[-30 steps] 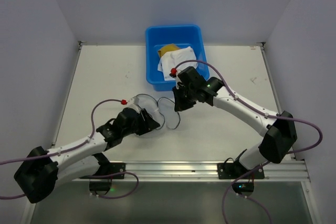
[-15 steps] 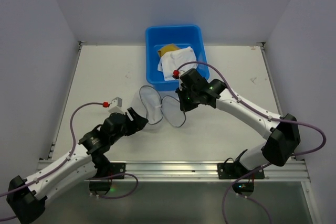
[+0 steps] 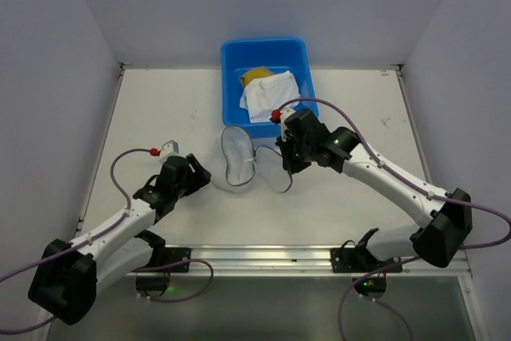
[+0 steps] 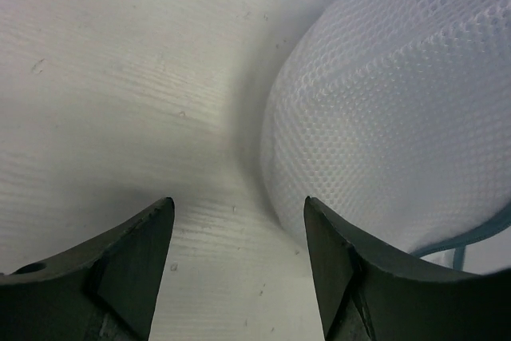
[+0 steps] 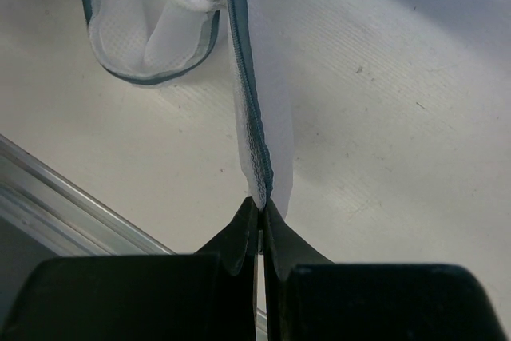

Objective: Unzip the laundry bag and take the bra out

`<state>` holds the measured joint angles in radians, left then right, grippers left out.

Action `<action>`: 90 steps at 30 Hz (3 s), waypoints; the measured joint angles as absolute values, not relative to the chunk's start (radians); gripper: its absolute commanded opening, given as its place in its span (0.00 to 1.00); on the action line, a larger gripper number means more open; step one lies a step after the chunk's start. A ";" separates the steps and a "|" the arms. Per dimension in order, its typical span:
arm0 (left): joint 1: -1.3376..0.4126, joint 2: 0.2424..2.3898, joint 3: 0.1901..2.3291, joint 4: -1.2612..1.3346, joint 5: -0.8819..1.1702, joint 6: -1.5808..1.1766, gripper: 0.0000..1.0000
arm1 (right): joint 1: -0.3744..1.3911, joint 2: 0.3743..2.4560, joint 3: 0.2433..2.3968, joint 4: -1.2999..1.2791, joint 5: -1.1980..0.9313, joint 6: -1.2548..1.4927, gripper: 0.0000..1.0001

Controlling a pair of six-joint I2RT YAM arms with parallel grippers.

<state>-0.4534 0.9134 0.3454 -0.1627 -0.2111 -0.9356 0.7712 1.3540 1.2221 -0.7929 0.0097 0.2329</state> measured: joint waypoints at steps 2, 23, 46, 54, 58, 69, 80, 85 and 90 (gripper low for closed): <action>-0.444 0.968 0.345 -0.120 -0.185 -0.921 0.69 | 0.771 1.349 1.222 -0.794 0.010 0.228 0.00; -0.399 1.335 0.345 0.339 -0.002 -0.833 0.23 | 0.771 1.348 1.194 -0.801 0.009 0.204 0.00; -0.720 1.311 0.274 0.437 0.037 -1.004 0.00 | 0.771 1.582 1.494 -0.933 -0.014 0.317 0.00; -0.787 1.451 0.290 0.550 0.046 -1.057 0.00 | 0.780 1.713 1.490 -0.781 -0.190 0.374 0.00; -0.788 1.464 0.282 0.584 0.045 -1.074 0.00 | 0.802 1.822 1.441 -0.675 -0.286 0.388 0.00; -0.786 1.446 0.262 0.590 0.022 -1.089 0.00 | 0.820 1.852 1.205 -0.351 -0.378 0.455 0.05; -0.789 1.327 0.237 0.504 -0.016 -1.089 0.05 | 0.712 1.778 0.969 -0.026 -0.370 0.568 0.47; -0.789 1.299 0.236 0.456 -0.020 -1.083 0.25 | 0.703 1.746 0.969 0.017 -0.392 0.580 0.66; -0.789 1.213 0.239 0.358 -0.049 -1.077 0.39 | 0.706 1.632 0.971 0.012 -0.396 0.575 0.79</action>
<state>-0.7887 1.2129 0.2386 0.3584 -0.0486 -1.0771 0.7063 1.6318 0.9710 0.0124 -0.3962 0.5747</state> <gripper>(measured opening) 0.342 0.736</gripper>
